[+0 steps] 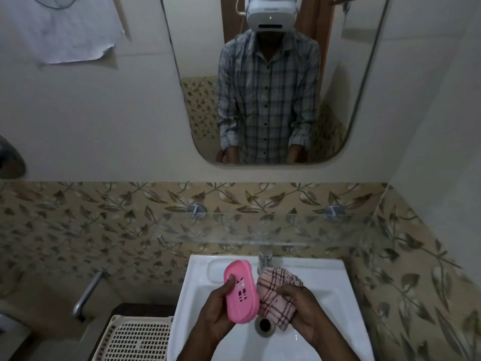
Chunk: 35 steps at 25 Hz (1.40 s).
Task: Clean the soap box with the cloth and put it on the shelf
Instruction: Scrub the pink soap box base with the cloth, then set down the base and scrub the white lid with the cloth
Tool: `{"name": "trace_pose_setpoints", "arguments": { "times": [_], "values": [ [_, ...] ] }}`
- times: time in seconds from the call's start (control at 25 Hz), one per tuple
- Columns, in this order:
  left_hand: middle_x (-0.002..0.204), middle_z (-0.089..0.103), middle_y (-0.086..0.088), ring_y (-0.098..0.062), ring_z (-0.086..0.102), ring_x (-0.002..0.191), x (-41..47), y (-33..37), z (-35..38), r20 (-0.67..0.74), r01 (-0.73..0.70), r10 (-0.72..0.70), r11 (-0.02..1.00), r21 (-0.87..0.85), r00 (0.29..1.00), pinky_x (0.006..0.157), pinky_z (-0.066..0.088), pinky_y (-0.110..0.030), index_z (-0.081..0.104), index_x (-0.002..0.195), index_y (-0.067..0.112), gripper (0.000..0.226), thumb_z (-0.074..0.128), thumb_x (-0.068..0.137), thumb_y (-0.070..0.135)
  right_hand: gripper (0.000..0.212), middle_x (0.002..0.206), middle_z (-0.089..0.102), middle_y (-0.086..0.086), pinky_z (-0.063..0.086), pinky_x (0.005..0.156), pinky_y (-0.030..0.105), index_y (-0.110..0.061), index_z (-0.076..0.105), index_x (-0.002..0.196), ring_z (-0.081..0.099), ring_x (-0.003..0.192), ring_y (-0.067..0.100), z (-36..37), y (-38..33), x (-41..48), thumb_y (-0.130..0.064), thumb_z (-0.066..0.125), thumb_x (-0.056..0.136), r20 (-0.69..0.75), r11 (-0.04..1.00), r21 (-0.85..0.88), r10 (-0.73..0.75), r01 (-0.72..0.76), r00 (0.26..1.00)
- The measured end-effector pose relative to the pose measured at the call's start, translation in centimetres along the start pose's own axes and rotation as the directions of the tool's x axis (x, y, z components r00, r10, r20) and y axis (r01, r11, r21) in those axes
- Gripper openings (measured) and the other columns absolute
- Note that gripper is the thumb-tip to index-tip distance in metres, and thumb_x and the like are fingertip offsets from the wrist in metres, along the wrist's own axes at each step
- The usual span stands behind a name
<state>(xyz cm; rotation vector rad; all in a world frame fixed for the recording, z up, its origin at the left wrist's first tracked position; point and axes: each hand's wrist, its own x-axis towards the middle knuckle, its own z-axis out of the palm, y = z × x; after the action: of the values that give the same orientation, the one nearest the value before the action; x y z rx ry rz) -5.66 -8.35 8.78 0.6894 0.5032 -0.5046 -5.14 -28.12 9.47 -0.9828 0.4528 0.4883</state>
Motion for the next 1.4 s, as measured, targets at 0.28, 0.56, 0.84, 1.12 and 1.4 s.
{"name": "trace_pose_setpoints", "arguments": {
  "times": [0.28,0.56,0.84,1.12,1.4],
  "values": [
    [0.111,0.065,-0.032,-0.04,0.065,0.094,-0.5,-1.5,1.0,0.097,-0.015,-0.012,0.963,0.269,0.995,0.095,0.05,-0.054,0.058,0.125,-0.013,0.059,0.077,0.083,0.023,0.03,0.107,0.074,0.014,0.06,0.084,0.053,-0.011,0.068,0.114,0.071,0.096,0.036,1.4,-0.7,0.6,-0.011,0.074,0.085,-0.146,0.78,-0.601,-0.32,0.173,0.936],
    [0.097,0.074,-0.03,-0.041,0.073,0.082,0.6,-2.4,0.1,-0.159,-0.248,0.322,0.899,0.362,0.933,0.071,0.06,-0.045,0.071,0.105,-0.006,0.038,0.072,0.086,0.026,0.009,0.074,0.076,-0.002,0.061,0.067,0.035,-0.019,0.075,0.081,0.072,0.068,0.012,1.7,1.0,-1.8,-0.027,0.076,0.084,-0.031,0.524,-0.815,-0.467,0.248,0.884],
    [0.088,0.079,-0.016,-0.03,0.075,0.077,0.3,-1.0,0.6,-0.093,-0.258,0.386,0.759,0.598,0.918,0.062,0.058,-0.031,0.076,0.09,0.008,0.046,0.076,0.069,0.049,0.01,0.077,0.07,0.007,0.047,0.047,0.03,-0.016,0.069,0.099,0.063,0.054,0.018,1.2,-0.6,0.3,-0.014,0.072,0.088,0.063,0.735,-0.626,-0.283,0.259,0.957],
    [0.084,0.078,-0.018,-0.028,0.074,0.076,0.6,0.7,-2.1,-0.201,-0.41,0.554,0.773,0.484,0.808,0.063,0.06,-0.03,0.08,0.082,0.009,0.015,0.073,0.086,0.021,0.037,0.063,0.07,0.014,0.059,0.052,0.033,-0.019,0.067,0.11,0.064,0.049,0.019,-3.1,-3.5,3.3,0.005,0.072,0.083,-0.103,0.881,-0.301,-0.41,0.365,0.906],
    [0.118,0.065,-0.03,-0.042,0.069,0.101,1.5,0.9,-7.2,-0.408,-0.502,0.577,0.817,0.285,0.708,0.072,0.06,-0.041,0.049,0.131,0.0,0.064,0.076,0.074,-0.01,0.041,0.099,0.065,0.033,0.059,0.083,0.053,0.009,0.054,0.122,0.067,0.052,0.026,-11.4,-1.2,9.5,0.018,0.065,0.084,-0.615,0.957,0.058,-0.19,0.284,0.765]
  ]
}}
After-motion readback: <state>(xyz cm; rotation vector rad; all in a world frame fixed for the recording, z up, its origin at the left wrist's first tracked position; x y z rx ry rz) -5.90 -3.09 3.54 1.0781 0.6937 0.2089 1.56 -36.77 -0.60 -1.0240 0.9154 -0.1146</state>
